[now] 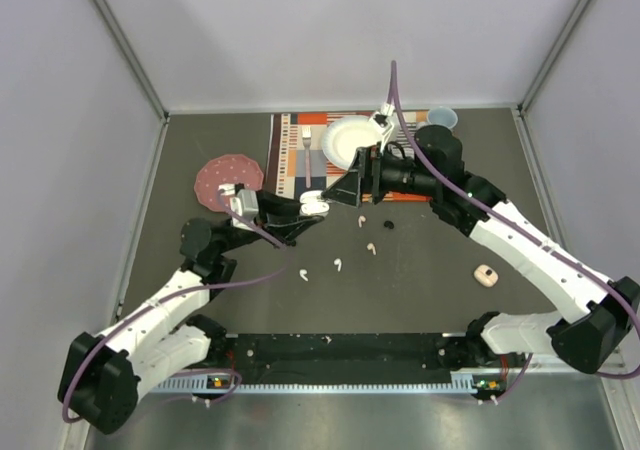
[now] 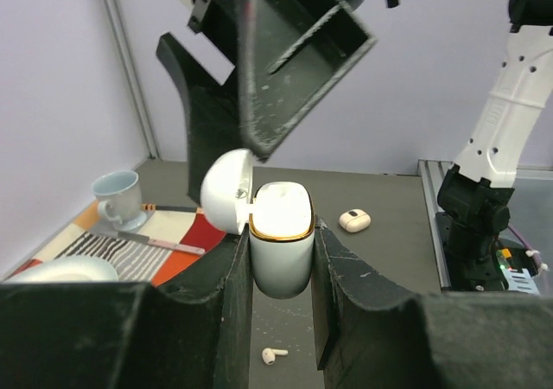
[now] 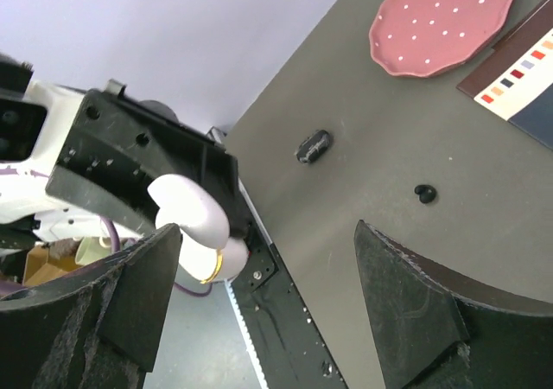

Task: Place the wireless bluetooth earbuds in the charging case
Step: Open the charging case, then pick up the right earbud from the center of the board.

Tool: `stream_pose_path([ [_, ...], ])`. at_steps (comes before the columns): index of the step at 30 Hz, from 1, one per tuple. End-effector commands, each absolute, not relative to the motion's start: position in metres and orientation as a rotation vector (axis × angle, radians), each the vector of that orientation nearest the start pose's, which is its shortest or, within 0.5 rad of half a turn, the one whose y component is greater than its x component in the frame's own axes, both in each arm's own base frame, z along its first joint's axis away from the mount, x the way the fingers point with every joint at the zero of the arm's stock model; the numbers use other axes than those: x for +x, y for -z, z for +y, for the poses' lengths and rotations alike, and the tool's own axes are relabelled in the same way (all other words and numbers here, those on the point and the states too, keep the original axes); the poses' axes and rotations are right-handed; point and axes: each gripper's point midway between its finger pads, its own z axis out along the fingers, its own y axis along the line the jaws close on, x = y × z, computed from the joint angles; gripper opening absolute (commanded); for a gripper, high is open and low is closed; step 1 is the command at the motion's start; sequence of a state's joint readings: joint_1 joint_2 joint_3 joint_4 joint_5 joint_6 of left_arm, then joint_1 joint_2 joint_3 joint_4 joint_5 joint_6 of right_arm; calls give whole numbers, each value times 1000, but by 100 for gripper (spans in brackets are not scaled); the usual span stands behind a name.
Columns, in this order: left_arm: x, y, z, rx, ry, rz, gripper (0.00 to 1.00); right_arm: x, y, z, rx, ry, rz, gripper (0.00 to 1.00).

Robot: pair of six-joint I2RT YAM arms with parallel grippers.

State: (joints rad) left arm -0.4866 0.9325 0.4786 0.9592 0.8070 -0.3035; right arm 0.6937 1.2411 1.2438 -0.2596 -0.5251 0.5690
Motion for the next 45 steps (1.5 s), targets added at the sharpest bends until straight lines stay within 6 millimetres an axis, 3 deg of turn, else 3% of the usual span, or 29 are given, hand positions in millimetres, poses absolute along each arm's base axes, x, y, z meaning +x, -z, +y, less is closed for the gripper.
stream_pose_path([
  [1, 176, -342, -253, 912, 1086, 884, 0, 234, -366, 332, -522, -1341, 1835, 81],
  [12, 200, -332, -236, 736, 966, 946, 0, 221, -410, 316, -524, -1417, 1654, 85],
  [14, 202, -331, -234, 720, 952, 949, 0, 226, -410, 311, -492, -1387, 1653, 85],
  [17, 205, -333, -231, 715, 926, 952, 0, 246, -392, 296, -367, -1291, 1723, 83],
  [19, 206, -333, -227, 713, 913, 963, 0, 265, -365, 275, -227, -1206, 1827, 80],
  [23, 206, -331, -221, 725, 920, 980, 0, 283, -312, 246, -108, -1071, 1986, 77],
  [29, 206, -338, -197, 708, 921, 958, 0, 275, -233, 249, -150, -1017, 2228, 70],
  [33, 198, -341, -193, 734, 931, 934, 0, 274, -200, 256, -151, -887, 2316, 67],
  [35, 197, -342, -189, 728, 922, 912, 0, 267, -193, 269, -189, -850, 2343, 68],
  [39, 191, -344, -179, 677, 944, 867, 0, 270, -165, 278, -177, -725, 2403, 66],
  [45, 187, -336, -163, 619, 943, 849, 0, 261, -143, 293, -218, -660, 2453, 61],
])
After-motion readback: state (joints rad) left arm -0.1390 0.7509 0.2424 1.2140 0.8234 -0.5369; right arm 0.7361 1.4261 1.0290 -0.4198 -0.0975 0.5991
